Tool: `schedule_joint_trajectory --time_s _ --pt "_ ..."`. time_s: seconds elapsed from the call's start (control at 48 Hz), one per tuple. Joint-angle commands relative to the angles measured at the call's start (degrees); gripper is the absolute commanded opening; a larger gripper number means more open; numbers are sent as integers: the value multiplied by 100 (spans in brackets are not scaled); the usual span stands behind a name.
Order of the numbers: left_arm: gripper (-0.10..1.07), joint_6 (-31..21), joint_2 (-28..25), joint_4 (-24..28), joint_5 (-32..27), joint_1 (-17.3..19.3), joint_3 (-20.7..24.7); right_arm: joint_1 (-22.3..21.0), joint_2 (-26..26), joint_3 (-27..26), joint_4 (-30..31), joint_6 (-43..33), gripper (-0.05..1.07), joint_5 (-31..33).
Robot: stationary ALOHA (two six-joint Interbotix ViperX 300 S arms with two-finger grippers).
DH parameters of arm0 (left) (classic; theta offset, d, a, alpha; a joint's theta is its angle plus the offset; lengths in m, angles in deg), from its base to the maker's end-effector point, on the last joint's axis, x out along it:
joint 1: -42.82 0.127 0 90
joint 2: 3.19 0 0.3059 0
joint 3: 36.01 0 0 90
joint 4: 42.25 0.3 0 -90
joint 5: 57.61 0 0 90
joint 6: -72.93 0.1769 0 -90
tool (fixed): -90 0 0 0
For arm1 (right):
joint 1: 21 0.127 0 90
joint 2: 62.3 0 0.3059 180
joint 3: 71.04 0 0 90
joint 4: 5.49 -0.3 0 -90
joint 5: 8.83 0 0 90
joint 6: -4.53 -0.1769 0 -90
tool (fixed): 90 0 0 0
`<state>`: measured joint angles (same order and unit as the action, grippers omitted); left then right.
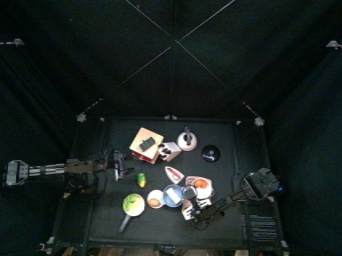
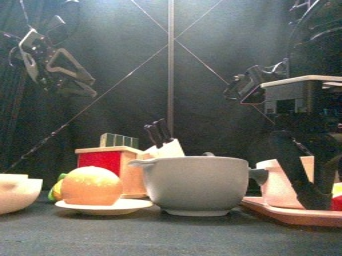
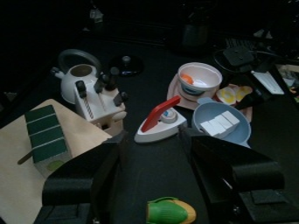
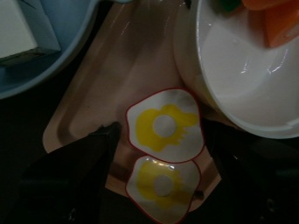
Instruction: Grab apple hal
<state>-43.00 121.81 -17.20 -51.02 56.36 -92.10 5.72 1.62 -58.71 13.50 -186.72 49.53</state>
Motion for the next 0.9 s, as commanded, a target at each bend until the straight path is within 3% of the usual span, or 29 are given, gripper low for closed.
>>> schedule_joint_trajectory --time_s 0.0,0.188,0.479,0.875 --pt "87 0 -9 0 18 9 88 -26 62 -18 0 18 103 -35" --pt "87 0 -9 0 18 9 88 -26 62 -9 9 26 100 -70" --pt "87 0 -9 0 18 9 88 -18 88 -44 -18 44 77 -141" --pt "87 0 -9 -9 0 9 79 35 237 -281 132 53 76 -141"
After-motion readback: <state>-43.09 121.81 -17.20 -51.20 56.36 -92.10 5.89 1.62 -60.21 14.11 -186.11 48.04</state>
